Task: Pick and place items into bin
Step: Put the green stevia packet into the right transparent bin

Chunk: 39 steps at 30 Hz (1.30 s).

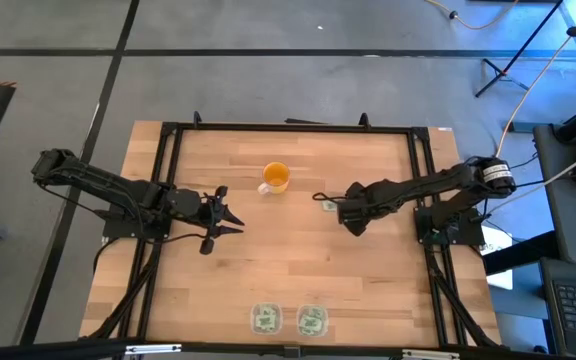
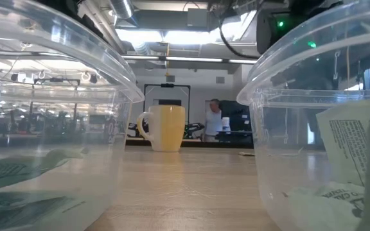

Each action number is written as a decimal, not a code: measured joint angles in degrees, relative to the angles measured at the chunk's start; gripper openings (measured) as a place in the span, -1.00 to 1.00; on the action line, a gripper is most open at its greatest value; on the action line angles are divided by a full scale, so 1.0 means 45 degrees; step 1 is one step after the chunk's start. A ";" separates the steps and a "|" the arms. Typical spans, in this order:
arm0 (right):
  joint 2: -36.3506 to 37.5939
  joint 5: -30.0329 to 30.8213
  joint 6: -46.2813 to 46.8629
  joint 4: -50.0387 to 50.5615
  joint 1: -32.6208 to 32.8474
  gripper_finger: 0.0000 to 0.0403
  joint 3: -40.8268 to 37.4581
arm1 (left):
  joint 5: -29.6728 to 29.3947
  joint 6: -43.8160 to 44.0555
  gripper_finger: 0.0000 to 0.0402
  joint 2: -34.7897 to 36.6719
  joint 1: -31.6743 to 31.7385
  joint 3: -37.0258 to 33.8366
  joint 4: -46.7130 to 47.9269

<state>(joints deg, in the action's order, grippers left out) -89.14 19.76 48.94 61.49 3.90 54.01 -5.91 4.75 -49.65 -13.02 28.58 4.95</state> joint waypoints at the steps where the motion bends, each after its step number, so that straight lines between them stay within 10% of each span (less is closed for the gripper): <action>1: -0.0072 -0.0071 -0.0044 0.0061 -0.0093 0.21 -0.0002 | 0.0000 0.0000 -0.59 0.0000 0.0000 0.0000 0.0000; 39: -0.0015 -0.3233 -0.2630 -0.3485 -0.3566 -0.04 -0.3077 | 0.0564 0.0219 -0.60 0.0000 0.0000 0.0005 0.0010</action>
<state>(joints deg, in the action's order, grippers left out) -89.21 5.21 37.11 45.80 -12.14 40.16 -3.38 5.74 -49.65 -13.02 28.60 4.99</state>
